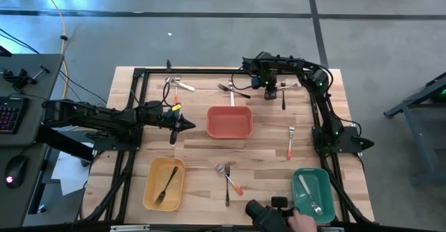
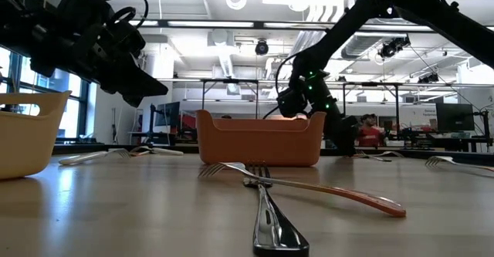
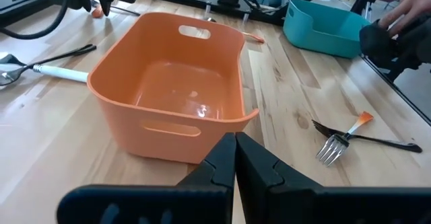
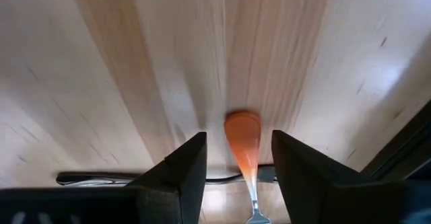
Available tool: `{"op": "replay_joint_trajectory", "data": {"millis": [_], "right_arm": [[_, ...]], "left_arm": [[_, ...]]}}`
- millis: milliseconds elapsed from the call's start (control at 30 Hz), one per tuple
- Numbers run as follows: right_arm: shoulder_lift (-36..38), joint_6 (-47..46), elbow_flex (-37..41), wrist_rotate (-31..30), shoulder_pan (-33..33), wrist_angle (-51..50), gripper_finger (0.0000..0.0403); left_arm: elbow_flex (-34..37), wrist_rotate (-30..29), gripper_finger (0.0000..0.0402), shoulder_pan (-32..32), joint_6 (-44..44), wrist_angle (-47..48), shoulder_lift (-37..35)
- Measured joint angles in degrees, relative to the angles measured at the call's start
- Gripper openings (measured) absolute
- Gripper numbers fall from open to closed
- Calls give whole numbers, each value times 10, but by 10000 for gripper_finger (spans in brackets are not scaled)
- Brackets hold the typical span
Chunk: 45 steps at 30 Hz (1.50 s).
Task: Sort silverware by color (type)
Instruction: Put the top right orange fork into the orange bin
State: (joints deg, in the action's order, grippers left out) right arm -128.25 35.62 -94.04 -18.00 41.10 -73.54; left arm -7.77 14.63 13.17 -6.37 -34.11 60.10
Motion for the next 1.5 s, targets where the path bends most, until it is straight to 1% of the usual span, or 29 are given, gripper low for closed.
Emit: {"op": "replay_joint_trajectory", "data": {"millis": [200, 333, 467, 633, 733, 933, 1000, 1133, 1300, 1367, 1433, 1500], "right_arm": [[-11, 4, -1, -4, 0, 3, 99], [-37, 8, -3, -21, -3, -6, 71], [-45, 27, -4, -43, -7, -9, 44], [-49, 19, -36, -37, -6, -31, 16], [-51, 6, -62, -28, -5, -30, 13], [-49, -23, -118, 33, -6, -52, 6], [-49, -33, -137, 36, -7, -71, 0], [-47, -67, -175, 51, -6, -104, 1], [-46, -108, -195, 104, -8, -131, 1], [-46, -124, -195, 110, -8, -137, 1], [-46, -126, -195, 98, -8, -144, 12], [-46, -126, -195, 95, -9, -143, 35]], "left_arm": [[0, 0, 0, 0, -4, 3, 0], [0, 0, 0, 0, -5, 8, 0], [0, 0, 0, 0, -9, 18, 0], [0, 0, 0, 0, -9, 18, 0], [0, 0, 0, 0, -10, 18, 0], [0, 0, 0, 0, -15, 18, 0], [0, 0, 0, 0, -15, 18, 0], [0, 0, 0, 0, -15, 17, 0], [0, 0, 0, 0, -15, 18, 0], [0, 0, 0, -1, -15, 20, 0], [0, 0, 0, -1, -15, 24, 0], [0, 0, 0, -1, -13, 29, 0]]}}
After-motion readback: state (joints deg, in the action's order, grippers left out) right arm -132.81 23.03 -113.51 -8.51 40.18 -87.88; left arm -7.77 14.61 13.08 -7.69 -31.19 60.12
